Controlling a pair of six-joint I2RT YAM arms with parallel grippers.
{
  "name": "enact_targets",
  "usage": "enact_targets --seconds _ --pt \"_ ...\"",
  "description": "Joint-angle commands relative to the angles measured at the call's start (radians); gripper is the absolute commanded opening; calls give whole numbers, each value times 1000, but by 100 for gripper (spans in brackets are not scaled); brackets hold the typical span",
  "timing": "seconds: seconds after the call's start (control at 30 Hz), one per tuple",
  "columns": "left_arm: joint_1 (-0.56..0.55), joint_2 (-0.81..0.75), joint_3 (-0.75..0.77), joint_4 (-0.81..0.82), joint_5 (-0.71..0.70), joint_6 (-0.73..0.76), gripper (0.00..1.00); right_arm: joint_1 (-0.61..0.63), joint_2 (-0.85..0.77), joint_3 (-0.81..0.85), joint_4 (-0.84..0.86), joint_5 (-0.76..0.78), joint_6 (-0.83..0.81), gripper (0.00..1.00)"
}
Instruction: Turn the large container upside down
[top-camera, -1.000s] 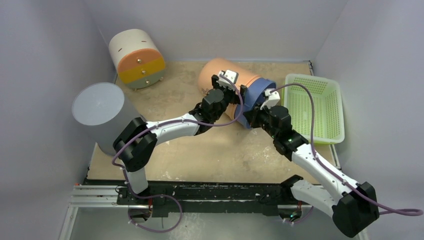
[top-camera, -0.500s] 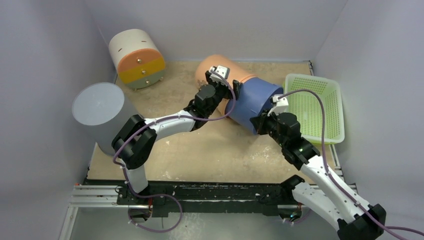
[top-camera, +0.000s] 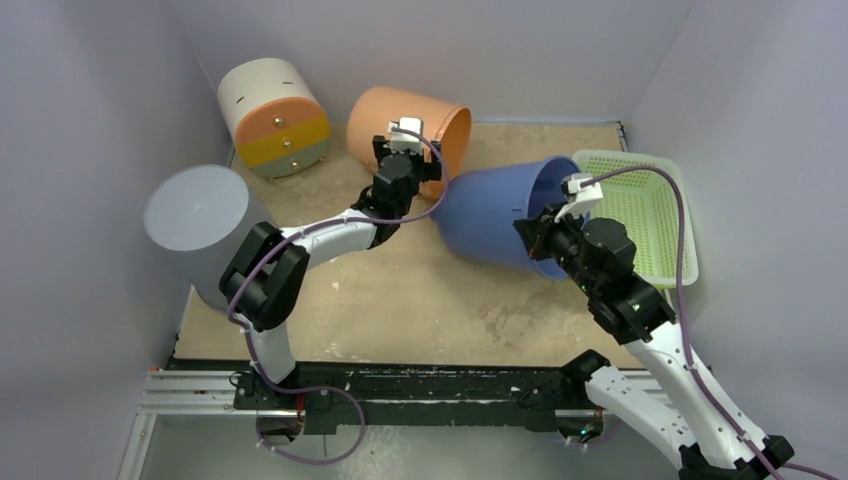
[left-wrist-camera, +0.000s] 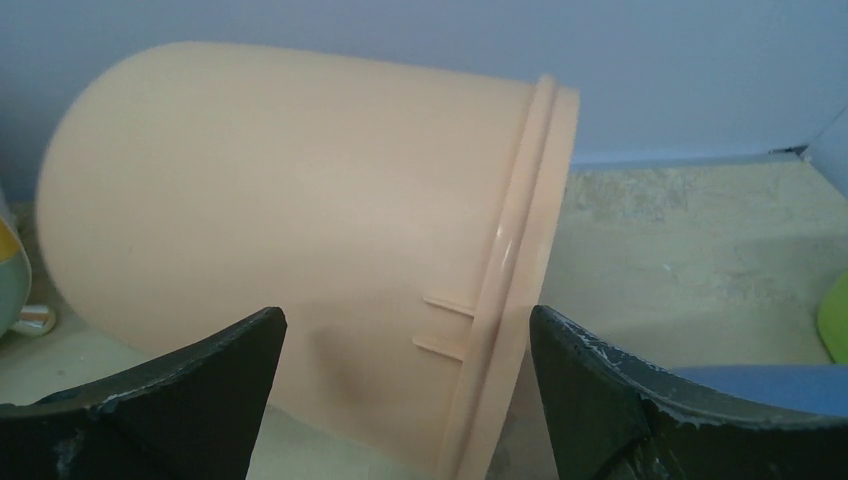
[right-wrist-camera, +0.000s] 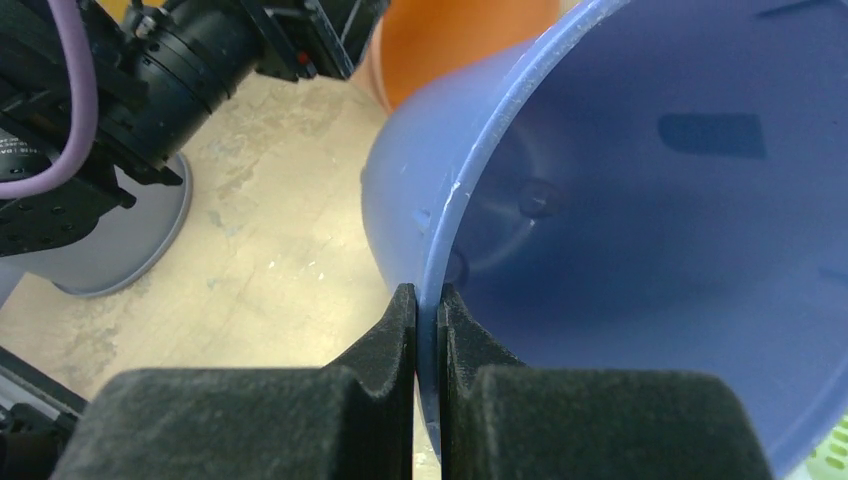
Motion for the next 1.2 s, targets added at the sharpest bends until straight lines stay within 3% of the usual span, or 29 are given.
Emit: enact_targets --seconds 0.0,0.17,0.5,1.17 --pt "-7 28 -18 -192 -2 50 88 -1 -7 95 58 43 -67 0" --pt "-22 -15 41 -314 50 40 89 -1 13 106 58 9 -85 0" --pt "-101 -146 123 -514 95 33 89 0 78 106 116 -210 -85 0" --pt "-132 -369 267 -752 -65 11 89 -1 81 221 113 -423 -59 0"
